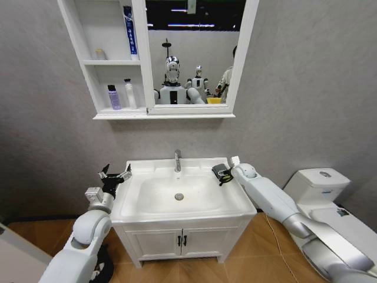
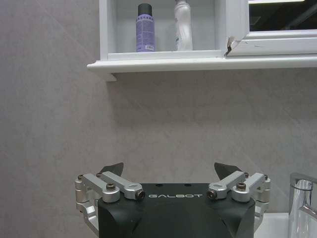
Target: Move facial cleanser and shampoo from washbasin to cabinet, then wipe washbasin with towel.
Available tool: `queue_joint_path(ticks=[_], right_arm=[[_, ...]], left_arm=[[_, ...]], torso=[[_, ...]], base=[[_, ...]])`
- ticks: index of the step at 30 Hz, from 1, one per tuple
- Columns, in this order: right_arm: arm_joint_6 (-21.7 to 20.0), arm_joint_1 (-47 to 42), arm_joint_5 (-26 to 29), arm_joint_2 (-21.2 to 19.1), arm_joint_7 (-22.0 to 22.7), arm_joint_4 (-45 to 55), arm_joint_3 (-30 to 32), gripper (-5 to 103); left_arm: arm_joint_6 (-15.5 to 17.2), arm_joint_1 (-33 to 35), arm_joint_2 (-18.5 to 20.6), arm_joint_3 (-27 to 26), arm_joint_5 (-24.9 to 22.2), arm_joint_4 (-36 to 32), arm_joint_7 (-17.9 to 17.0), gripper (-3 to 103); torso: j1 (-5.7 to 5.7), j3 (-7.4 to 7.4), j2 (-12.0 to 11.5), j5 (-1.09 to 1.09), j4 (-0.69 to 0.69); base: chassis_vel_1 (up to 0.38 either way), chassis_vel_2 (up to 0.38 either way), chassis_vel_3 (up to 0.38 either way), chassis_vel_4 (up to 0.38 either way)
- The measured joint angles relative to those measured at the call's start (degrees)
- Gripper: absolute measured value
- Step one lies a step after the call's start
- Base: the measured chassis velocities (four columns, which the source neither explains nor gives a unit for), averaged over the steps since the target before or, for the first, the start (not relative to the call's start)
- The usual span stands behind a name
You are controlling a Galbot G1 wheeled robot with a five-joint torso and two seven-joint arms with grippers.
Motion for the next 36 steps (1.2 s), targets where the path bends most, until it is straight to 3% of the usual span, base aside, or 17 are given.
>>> queue_joint_path(ticks=[10, 19, 21, 22, 24, 26, 27, 30, 31, 33, 34, 35, 36], right_arm=[[1.4, 0.4, -2.5, 0.5, -2.3, -1.6, 0.1, 84], [3.0, 0.5, -3.3, 0.9, -2.9, -2.0, -0.4, 47], [3.0, 0.5, -3.3, 0.9, -2.9, -2.0, -0.4, 47], [3.0, 0.5, -3.3, 0.8, -2.9, -1.9, -0.5, 37], [3.1, 0.5, -3.3, 0.8, -2.9, -1.8, -0.5, 37], [3.3, 0.5, -3.4, 0.6, -2.8, -1.3, -0.6, 26], [3.3, 0.5, -3.4, 0.6, -2.8, -1.3, -0.6, 26], [2.8, 0.0, -1.1, -0.4, 0.9, 3.4, -0.5, 7], [2.8, 0.0, -1.1, -0.4, 0.9, 3.4, -0.5, 7], [1.1, -1.9, 3.0, -1.4, 5.6, 9.5, 0.7, 3], [1.1, -1.9, 3.0, -1.4, 5.6, 9.5, 0.7, 3], [0.5, -3.5, 5.7, -2.1, 9.1, 13.3, 1.5, 3], [0.5, -3.5, 5.7, -2.1, 9.1, 13.3, 1.5, 3]], left_arm=[[0.1, 0.0, 0.0, 0.0, -0.1, -0.3, -0.2, 100], [0.1, 0.0, 0.1, -0.4, -1.2, -1.2, -1.1, 100], [0.2, 0.0, 0.1, -0.4, -1.2, -1.2, -1.1, 100], [0.1, 0.0, 0.2, -0.5, -1.3, -1.3, -1.1, 100], [0.1, 0.0, 0.2, -0.5, -1.3, -1.3, -1.1, 100], [0.2, -0.1, 0.3, -0.6, -1.4, -1.3, -1.1, 100], [0.2, -0.1, 0.3, -0.6, -1.4, -1.3, -1.1, 100], [0.7, 0.1, 0.5, -0.6, -1.7, -1.8, -1.1, 100], [0.7, 0.1, 0.5, -0.6, -1.7, -1.8, -1.1, 100], [0.8, 0.9, 0.7, -0.9, -2.0, -2.3, -1.0, 100], [0.8, 0.9, 0.7, -0.9, -2.0, -2.3, -1.0, 100], [0.9, 1.6, 0.8, -1.4, -2.2, -2.5, -0.6, 100], [0.9, 1.6, 0.8, -1.4, -2.2, -2.5, -0.6, 100]], torso=[[0.00, 0.00, 0.0, 0.00, 0.00], [0.00, 0.00, 0.0, 0.01, -0.02], [0.00, 0.00, 0.0, 0.01, -0.01], [0.00, 0.00, 0.0, 0.01, -0.01], [0.00, 0.00, 0.0, 0.01, -0.01], [0.00, 0.01, 0.0, 0.01, 0.00], [0.00, 0.01, 0.0, 0.01, 0.00], [0.00, 0.01, 0.0, 0.00, 0.00], [0.00, 0.01, 0.0, 0.00, 0.00], [0.00, 0.01, 0.0, 0.00, 0.01], [0.00, 0.01, 0.0, 0.00, 0.01], [0.00, 0.00, 0.0, -0.01, 0.00], [0.00, 0.00, 0.0, -0.01, 0.00]], base=[[0.000, 0.000, 0.000, 0.000], [0.000, 0.000, 0.000, 0.000], [0.000, 0.000, 0.000, 0.000], [0.000, 0.000, 0.000, 0.000], [0.000, 0.000, 0.000, 0.000], [0.000, 0.000, 0.000, 0.000], [0.000, 0.000, 0.000, 0.000], [0.000, 0.000, 0.000, 0.000], [0.000, 0.000, 0.000, 0.000], [0.000, 0.000, 0.000, 0.000], [0.000, 0.000, 0.000, 0.000], [0.000, 0.000, 0.000, 0.000], [0.000, 0.000, 0.000, 0.000]])
